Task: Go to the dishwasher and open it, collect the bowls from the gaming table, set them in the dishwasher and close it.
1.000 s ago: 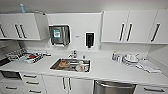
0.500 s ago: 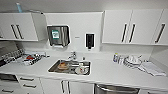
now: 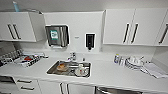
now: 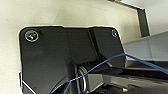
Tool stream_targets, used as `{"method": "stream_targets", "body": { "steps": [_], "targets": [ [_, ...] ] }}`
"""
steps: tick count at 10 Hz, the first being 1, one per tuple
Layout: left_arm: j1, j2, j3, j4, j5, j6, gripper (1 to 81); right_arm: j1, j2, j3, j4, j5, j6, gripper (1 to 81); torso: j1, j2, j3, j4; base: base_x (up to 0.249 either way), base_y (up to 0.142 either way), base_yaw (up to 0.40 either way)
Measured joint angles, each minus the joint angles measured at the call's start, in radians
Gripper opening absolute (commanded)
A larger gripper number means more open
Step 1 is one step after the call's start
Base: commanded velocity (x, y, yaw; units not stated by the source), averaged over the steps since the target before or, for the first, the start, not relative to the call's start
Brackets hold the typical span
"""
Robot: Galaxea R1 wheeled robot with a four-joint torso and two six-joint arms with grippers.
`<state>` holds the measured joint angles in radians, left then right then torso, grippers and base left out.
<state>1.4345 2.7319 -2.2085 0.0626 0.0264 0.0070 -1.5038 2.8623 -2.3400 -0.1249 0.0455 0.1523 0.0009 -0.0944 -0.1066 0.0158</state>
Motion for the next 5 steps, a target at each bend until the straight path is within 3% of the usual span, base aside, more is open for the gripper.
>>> {"method": "stream_targets", "body": {
  "steps": [5],
  "targets": [
    [0.001, 0.0, -0.001, 0.0, 0.001, -0.003, 81.1, -0.008, -0.003, 0.01, 0.0, -0.001, 0.001, 81.1, -0.001, 0.0, 0.0, 0.0, 0.0, 0.0, 0.0]
  ]
}}
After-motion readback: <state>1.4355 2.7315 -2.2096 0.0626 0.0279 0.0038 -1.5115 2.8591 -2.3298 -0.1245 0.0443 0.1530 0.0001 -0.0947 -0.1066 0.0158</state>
